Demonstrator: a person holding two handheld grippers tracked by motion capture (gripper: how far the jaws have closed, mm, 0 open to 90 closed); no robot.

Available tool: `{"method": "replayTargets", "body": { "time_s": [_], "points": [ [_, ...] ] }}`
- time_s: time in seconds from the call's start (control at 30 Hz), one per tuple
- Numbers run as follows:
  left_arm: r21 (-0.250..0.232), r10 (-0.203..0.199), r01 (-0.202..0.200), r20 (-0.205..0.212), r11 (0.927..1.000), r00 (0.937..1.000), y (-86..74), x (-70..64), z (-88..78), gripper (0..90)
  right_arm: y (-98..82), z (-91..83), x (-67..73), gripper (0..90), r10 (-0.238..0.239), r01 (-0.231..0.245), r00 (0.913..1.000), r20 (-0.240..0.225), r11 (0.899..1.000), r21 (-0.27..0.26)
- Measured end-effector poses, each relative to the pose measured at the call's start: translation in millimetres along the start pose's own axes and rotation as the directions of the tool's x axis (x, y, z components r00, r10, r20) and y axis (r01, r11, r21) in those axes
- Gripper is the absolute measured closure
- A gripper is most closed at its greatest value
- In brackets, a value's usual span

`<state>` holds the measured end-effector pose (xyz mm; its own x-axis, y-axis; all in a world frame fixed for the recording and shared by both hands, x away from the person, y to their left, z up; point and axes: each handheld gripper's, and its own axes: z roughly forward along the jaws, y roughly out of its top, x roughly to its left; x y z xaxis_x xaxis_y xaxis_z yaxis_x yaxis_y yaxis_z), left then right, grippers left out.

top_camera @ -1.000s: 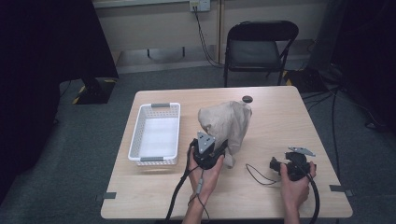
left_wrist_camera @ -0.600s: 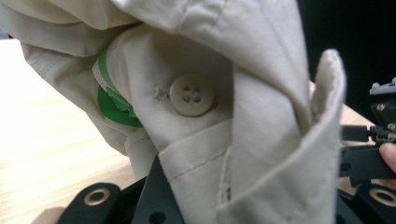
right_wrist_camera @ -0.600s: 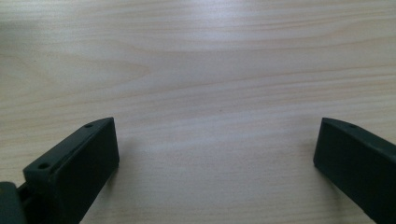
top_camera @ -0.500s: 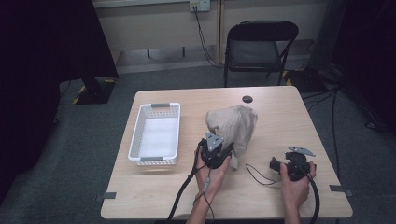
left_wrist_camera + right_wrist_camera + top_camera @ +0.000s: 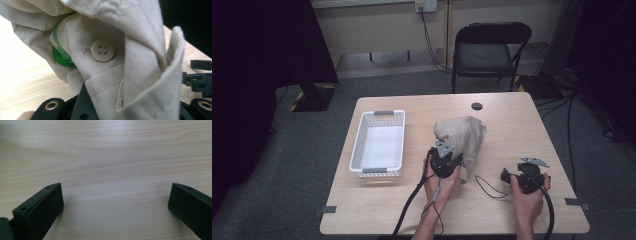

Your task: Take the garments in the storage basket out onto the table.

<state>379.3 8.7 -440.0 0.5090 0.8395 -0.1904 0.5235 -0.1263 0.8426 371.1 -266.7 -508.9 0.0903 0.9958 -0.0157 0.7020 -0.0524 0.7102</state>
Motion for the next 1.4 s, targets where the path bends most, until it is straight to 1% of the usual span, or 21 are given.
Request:
{"method": "replayTargets", "body": {
  "time_s": [0.17, 0.23, 0.37, 0.53, 0.63, 0.73, 0.9, 1.13, 1.2, 1.4],
  "points": [
    [0.02, -0.007, 0.007, -0.007, 0.9998, 1.0, -1.4, 1.9, 6.6, 74.9, 0.0, 0.0, -0.1, 0.0, -0.001, 0.001, 1.0, 0.0, 1.0, 0.001],
    [0.037, -0.004, 0.004, -0.017, 0.9993, 0.9998, -2.0, 3.8, 10.5, 74.8, 0.0, 0.0, -0.1, 0.0, -0.001, 0.001, 1.0, 0.0, 1.0, 0.0],
    [0.05, -0.023, 0.024, -0.014, 0.9985, 0.9996, -1.9, 7.8, 14.8, 74.6, 0.0, 0.0, -0.1, 0.0, -0.001, 0.001, 1.0, 0.0, 1.0, 0.0],
    [0.061, -0.033, 0.034, -0.018, 0.9976, 0.9993, -1.6, 10.8, 18.8, 74.0, 0.0, 0.0, 0.0, 0.0, -0.001, 0.001, 1.0, 0.0, 1.0, 0.0],
    [0.084, -0.038, 0.039, -0.02, 0.9957, 0.9991, -2.6, 14.5, 24.1, 73.7, 0.0, 0.0, 0.0, 0.0, -0.001, 0.001, 1.0, 0.0, 1.0, 0.0],
    [0.091, -0.043, 0.045, -0.018, 0.9949, 0.9989, -3.2, 15.4, 27.0, 73.7, 0.0, 0.0, 0.0, 0.0, 0.0, 0.0, 1.0, 0.0, 1.0, 0.0],
    [0.118, -0.06, 0.061, -0.013, 0.9912, 0.9981, -5.8, 18.2, 36.8, 73.4, 0.0, 0.0, 0.0, 0.0, -0.001, 0.001, 1.0, 0.0, 1.0, 0.0],
    [0.143, -0.065, 0.066, -0.012, 0.9875, 0.9978, -7.8, 20.8, 46.4, 72.7, 0.0, -0.1, 0.0, 0.0, -0.001, 0.001, 1.0, 0.0, 1.0, 0.001],
    [0.144, -0.068, 0.068, -0.011, 0.9872, 0.9977, -8.1, 21.2, 47.6, 72.5, 0.0, 0.0, -0.1, 0.0, -0.001, 0.001, 1.0, 0.0, 1.0, 0.001],
    [0.162, -0.08, 0.08, -0.008, 0.9836, 0.9968, -10.6, 23.4, 54.1, 71.0, 0.0, 0.0, 0.0, 0.0, -0.001, 0.001, 1.0, 0.0, 1.0, 0.0]
  ]
}}
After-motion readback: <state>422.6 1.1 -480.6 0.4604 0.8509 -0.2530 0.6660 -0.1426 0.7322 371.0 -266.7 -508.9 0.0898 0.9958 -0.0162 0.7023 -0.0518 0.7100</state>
